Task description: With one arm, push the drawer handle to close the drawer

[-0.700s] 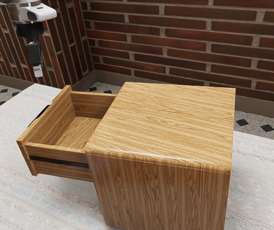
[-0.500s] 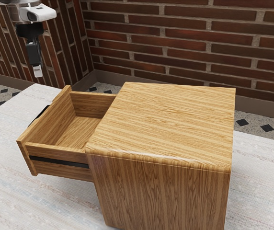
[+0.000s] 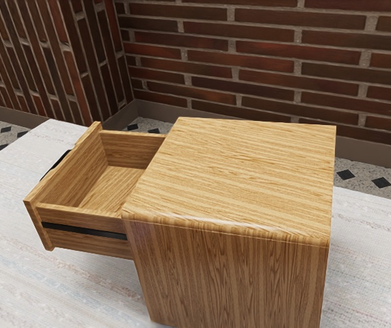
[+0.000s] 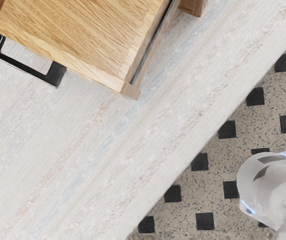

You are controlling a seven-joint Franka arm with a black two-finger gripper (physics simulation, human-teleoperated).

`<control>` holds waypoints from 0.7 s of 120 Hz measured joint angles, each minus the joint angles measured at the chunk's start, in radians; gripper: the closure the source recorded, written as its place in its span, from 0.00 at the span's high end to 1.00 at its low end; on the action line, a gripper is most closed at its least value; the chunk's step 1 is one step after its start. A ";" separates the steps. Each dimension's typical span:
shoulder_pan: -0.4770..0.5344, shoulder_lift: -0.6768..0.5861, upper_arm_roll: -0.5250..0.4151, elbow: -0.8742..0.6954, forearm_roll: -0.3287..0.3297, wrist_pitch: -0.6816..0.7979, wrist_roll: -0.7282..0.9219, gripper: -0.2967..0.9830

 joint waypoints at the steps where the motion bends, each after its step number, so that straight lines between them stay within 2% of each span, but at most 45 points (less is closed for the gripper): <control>1: 0.000 -0.005 0.006 -0.014 0.006 -0.002 0.002 0.77; 15: -0.002 -0.119 0.163 -0.348 0.091 0.056 0.031 0.77; 30: -0.002 -0.144 0.218 -0.565 0.147 0.169 0.063 0.77; 51: -0.020 -0.129 0.239 -0.658 0.177 0.299 0.110 0.77; 61: -0.107 -0.072 0.292 -0.661 0.191 0.339 0.160 0.77; 73: -0.231 -0.041 0.363 -0.658 0.223 0.405 0.219 0.69; 84: -0.265 -0.024 0.376 -0.684 0.232 0.501 0.267 0.60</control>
